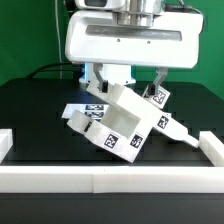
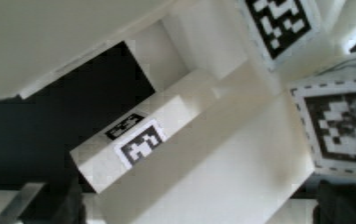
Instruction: Assemble chair
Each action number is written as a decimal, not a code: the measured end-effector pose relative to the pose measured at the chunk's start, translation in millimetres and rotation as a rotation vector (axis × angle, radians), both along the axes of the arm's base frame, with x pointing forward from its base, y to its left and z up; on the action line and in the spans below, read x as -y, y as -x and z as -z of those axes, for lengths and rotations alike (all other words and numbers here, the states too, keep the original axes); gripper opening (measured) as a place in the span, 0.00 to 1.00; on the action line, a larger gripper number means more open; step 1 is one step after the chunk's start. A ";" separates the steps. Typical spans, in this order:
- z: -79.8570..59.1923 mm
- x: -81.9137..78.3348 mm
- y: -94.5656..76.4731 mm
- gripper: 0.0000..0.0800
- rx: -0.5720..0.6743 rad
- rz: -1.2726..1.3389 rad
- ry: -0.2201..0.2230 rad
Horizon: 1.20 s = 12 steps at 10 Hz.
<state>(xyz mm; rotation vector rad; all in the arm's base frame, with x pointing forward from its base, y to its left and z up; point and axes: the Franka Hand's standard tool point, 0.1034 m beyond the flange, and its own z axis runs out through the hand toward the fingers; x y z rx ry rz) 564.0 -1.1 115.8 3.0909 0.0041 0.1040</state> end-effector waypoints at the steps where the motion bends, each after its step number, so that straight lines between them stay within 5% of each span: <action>1: -2.5 2.1 -1.8 0.81 0.005 -0.003 0.000; 5: -18.9 13.4 -6.9 0.81 0.012 0.009 -0.007; 9: -18.7 15.3 -6.7 0.81 0.012 0.011 -0.006; 12: -20.2 32.3 -9.9 0.81 0.010 -0.035 0.003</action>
Offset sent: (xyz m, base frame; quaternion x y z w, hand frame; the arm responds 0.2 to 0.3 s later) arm 0.0042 -0.0143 0.0218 0.0044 -0.0213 -0.0182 0.9996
